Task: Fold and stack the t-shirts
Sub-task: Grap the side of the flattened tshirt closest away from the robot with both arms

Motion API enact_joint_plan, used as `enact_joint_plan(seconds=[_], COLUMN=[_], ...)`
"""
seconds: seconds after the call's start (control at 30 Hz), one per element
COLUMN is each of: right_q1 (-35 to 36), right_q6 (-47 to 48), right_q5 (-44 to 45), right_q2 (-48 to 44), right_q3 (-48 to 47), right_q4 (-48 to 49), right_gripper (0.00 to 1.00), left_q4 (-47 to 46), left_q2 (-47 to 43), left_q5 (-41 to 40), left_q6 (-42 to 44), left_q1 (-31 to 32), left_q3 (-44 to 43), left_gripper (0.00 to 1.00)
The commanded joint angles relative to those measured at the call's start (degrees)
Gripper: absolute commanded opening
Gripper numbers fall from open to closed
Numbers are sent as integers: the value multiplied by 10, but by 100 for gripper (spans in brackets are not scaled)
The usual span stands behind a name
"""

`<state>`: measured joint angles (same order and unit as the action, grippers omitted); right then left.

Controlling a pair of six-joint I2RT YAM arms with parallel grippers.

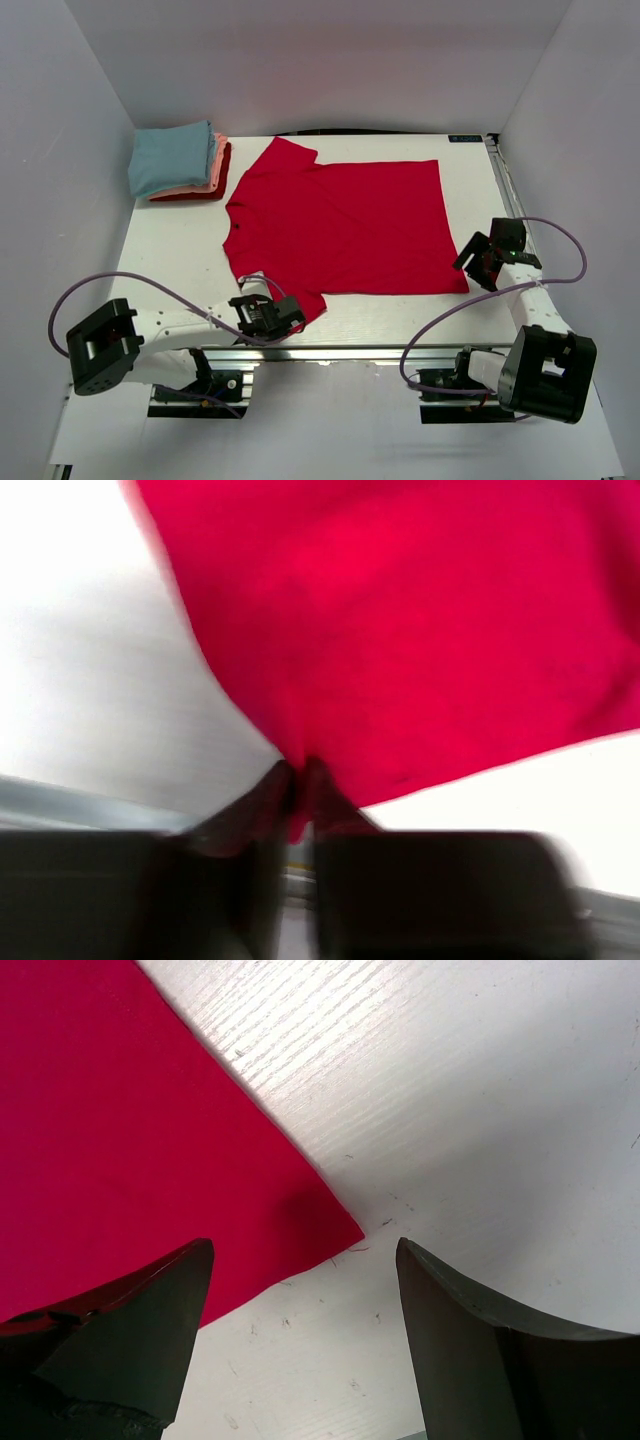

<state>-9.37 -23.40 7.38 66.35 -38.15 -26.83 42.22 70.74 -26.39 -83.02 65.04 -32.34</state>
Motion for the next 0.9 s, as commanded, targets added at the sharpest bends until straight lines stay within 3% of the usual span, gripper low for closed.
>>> enact_joint_plan(seconds=[0.0, 0.07, 0.37, 0.53, 0.87], right_q1=[-3, -4, -4, -4, -4], right_q6=[2, 2, -3, -8, -6], right_q5=[1, 2, 18, 66, 39], right_q2=[-11, -12, 15, 21, 58], right_q3=[-4, -1, -3, -3, 5], right_q4=[13, 12, -17, -28, -17], right_gripper=[80, 80, 77, 76, 76], left_q4=[-36, -41, 53, 37, 2], left_q2=[30, 28, 22, 20, 14], left_q5=[20, 13, -55, -52, -38], left_q6=[-13, -14, 20, 31, 41], left_q1=[7, 7, 8, 9, 9], left_q3=[34, 32, -45, -40, -17], left_gripper=[19, 0, 0, 0, 0])
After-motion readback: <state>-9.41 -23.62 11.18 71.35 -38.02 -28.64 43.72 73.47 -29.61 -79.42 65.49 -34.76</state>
